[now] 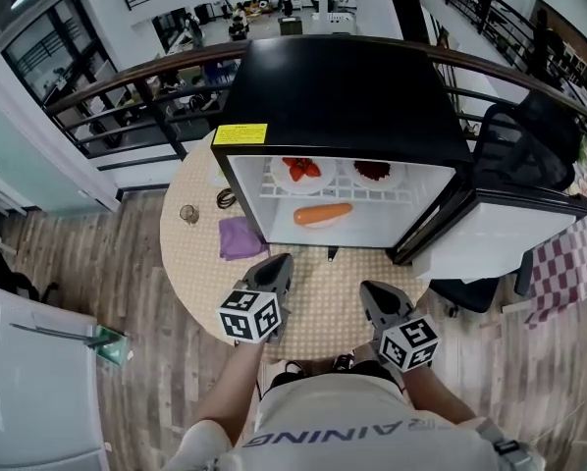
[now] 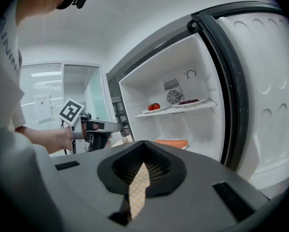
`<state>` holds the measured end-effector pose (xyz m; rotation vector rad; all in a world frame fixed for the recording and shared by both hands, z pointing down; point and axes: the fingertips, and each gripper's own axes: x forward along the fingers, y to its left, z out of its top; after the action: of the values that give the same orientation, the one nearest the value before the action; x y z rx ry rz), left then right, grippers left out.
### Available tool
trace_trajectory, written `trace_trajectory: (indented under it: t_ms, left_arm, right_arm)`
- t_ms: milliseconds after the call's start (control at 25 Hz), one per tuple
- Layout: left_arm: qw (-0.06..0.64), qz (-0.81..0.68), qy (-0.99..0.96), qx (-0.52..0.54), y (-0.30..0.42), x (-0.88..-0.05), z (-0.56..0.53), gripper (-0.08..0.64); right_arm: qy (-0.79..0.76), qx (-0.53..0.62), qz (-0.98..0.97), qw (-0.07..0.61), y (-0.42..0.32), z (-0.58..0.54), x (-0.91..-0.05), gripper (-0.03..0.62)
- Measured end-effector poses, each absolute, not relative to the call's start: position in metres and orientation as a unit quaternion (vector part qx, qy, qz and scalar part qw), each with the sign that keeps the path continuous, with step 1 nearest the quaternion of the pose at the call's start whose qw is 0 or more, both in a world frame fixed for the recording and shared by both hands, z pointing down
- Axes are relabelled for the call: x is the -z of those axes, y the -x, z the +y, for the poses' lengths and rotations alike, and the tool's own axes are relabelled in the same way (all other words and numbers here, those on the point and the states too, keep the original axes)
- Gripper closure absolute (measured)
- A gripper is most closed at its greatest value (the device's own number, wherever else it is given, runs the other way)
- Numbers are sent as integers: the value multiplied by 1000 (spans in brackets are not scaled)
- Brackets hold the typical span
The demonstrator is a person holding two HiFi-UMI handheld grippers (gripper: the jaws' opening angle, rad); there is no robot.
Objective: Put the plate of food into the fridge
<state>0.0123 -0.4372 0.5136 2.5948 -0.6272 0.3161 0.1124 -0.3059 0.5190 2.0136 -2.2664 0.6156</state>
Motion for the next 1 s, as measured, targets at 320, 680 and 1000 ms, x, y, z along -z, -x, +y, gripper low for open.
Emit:
trace_trajectory:
  t_ms: [320, 680, 1000]
  left_arm:
    - [128, -239, -960, -75, 29, -466, -405, 551]
    - [129, -259, -957, -34, 50, -449, -409, 551]
    - [164, -249, -954, -34, 42, -456, -410, 551]
  right_arm:
    - [-642, -171, -747, 18, -102, -315, -498, 572]
    - [-641, -153, -752, 16, -96, -317, -488, 572]
    - [-636, -150, -757, 18, -91, -320, -488, 572]
